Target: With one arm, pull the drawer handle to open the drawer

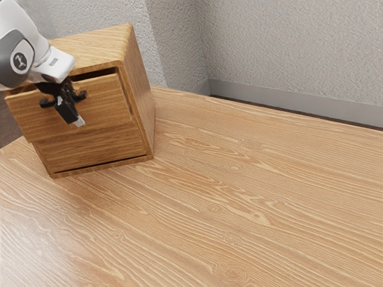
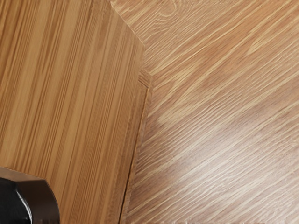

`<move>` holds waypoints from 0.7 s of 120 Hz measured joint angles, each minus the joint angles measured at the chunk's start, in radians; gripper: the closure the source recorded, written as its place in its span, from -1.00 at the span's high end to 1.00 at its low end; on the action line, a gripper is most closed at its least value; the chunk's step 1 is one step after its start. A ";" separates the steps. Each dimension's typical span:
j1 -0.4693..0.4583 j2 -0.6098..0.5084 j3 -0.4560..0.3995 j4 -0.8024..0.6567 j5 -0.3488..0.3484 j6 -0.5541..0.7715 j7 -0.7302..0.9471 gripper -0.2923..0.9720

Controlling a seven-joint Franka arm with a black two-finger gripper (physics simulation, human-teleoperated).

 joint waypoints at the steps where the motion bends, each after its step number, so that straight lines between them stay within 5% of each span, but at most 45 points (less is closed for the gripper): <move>1: 0.003 -0.009 -0.005 -0.007 0.002 -0.001 0.000 0.33; 12: 0.044 -0.111 -0.073 -0.093 0.023 -0.018 -0.001 0.36; 18: 0.058 -0.165 -0.103 -0.117 0.034 -0.025 -0.001 0.00; 32: -0.013 -0.255 -0.194 -0.059 0.050 -0.052 -0.009 0.27; 59: -0.029 -0.215 -0.476 0.086 0.085 -0.303 -0.273 0.47; 84: -0.045 -0.125 -0.528 0.176 0.133 -0.450 -0.527 0.52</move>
